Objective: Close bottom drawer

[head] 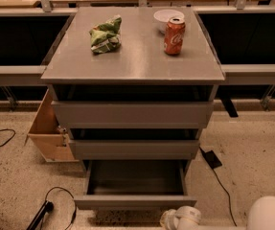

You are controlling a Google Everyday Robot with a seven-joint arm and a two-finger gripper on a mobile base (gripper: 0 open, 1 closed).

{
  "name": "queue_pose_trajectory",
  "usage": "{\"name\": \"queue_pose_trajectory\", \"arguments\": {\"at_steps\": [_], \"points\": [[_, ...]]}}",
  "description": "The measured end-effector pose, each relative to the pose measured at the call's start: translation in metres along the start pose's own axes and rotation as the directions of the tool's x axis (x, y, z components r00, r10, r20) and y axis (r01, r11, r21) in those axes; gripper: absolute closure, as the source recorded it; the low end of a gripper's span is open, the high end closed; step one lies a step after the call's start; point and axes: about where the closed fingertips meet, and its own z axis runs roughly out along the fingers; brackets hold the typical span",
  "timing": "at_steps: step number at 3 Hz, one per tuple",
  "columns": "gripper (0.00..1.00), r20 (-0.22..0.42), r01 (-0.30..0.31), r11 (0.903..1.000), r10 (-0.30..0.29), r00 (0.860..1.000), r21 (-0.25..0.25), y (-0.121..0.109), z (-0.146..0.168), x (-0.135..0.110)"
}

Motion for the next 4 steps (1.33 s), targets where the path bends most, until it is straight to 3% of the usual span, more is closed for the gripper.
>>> {"name": "queue_pose_trajectory", "arguments": {"at_steps": [1, 2, 3, 4], "points": [[1.00, 0.021, 0.034, 0.9991, -0.034, 0.999, 0.026, -0.039, 0.006, -0.022], [1.00, 0.030, 0.044, 0.9984, -0.046, 0.999, 0.036, -0.049, 0.007, -0.029], [1.00, 0.063, 0.078, 0.9944, -0.082, 0.995, 0.072, -0.094, 0.012, -0.058], [1.00, 0.068, 0.081, 0.9937, -0.086, 0.994, 0.077, -0.098, 0.011, -0.062]]}}
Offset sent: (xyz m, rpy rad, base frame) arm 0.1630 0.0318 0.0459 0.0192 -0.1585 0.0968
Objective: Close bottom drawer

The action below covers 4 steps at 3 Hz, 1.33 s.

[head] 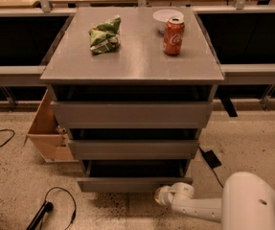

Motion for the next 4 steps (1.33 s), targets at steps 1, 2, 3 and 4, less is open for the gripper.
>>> {"name": "queue_pose_trajectory", "arguments": {"at_steps": [1, 2, 3, 4], "points": [[1.00, 0.025, 0.018, 0.9995, -0.018, 1.000, 0.026, -0.030, 0.004, -0.016], [0.96, 0.034, 0.027, 0.9991, -0.029, 0.999, 0.033, -0.047, 0.006, -0.028], [0.73, 0.034, 0.027, 0.9991, -0.029, 0.999, 0.033, -0.047, 0.006, -0.028], [0.50, 0.034, 0.027, 0.9991, -0.029, 0.999, 0.033, -0.047, 0.006, -0.028]]}}
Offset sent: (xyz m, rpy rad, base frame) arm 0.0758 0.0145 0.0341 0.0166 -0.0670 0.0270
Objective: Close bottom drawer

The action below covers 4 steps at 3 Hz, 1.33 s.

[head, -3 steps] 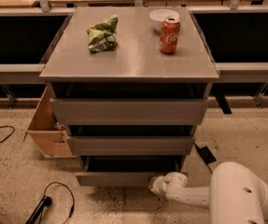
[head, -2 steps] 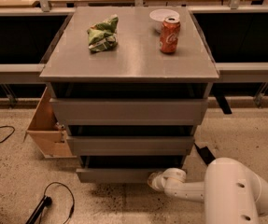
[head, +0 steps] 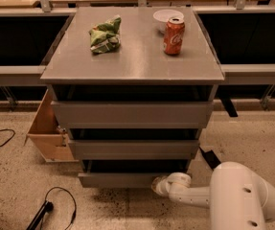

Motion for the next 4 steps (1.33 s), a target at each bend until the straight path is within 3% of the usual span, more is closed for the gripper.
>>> {"name": "queue_pose_trajectory", "arguments": {"at_steps": [2, 4], "points": [[0.00, 0.000, 0.000, 1.0000, 0.000, 1.000, 0.000, 0.0002, 0.0001, -0.0001], [0.00, -0.020, -0.010, 0.9998, 0.010, 1.000, 0.018, -0.0008, -0.0047, 0.0048]]}}
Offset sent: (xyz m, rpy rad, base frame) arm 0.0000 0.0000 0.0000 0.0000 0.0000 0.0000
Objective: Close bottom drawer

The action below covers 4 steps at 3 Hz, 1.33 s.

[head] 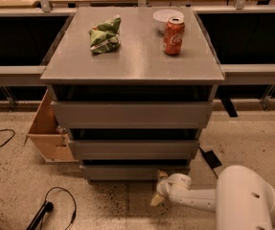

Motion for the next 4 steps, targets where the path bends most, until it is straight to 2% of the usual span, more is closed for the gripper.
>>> {"name": "queue_pose_trajectory", "arguments": {"at_steps": [1, 2, 3, 4], "points": [[0.19, -0.052, 0.005, 1.0000, -0.005, 0.999, 0.008, 0.003, -0.029, -0.003], [0.42, -0.133, -0.006, 0.9998, 0.003, 0.991, -0.021, 0.014, -0.074, -0.021], [0.65, -0.269, -0.058, 0.9967, 0.041, 0.962, -0.056, 0.022, -0.143, -0.038], [0.89, -0.420, -0.051, 0.9922, -0.002, 0.908, -0.114, 0.048, -0.213, -0.059]]}}
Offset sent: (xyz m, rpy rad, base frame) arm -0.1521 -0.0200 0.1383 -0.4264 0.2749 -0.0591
